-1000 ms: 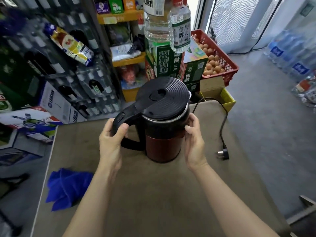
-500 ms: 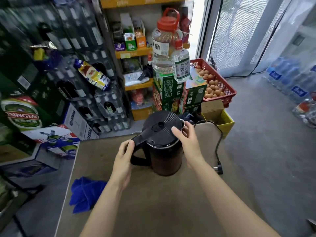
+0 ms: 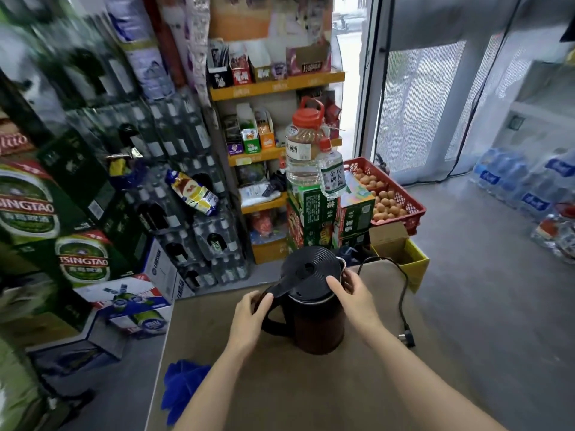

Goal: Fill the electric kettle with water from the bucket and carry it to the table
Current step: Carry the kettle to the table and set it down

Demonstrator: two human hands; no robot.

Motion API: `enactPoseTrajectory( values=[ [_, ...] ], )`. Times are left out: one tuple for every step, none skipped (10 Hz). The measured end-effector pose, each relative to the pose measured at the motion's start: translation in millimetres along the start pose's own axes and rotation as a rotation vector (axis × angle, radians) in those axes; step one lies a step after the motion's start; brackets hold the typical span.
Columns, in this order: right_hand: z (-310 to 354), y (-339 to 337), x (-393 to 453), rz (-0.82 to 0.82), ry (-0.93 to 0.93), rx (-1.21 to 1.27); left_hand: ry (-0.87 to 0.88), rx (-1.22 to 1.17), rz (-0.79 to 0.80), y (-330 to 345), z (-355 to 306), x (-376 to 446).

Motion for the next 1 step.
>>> enactPoseTrajectory(
  values=[
    [-0.8, -10.5, -14.2, -0.027, -0.016, -0.103, 0.003, 0.172, -0.052, -21.3, 1.4, -24.3]
  ],
)
Point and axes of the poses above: each hand's wrist, its own x-axis towards the middle knuckle, its own y-axis out of the palm, z = x × y, the point moved 2 cm from there along x, towards the middle knuckle, and after that the axes turned 13 degrees about y, right-handed, at the moved point
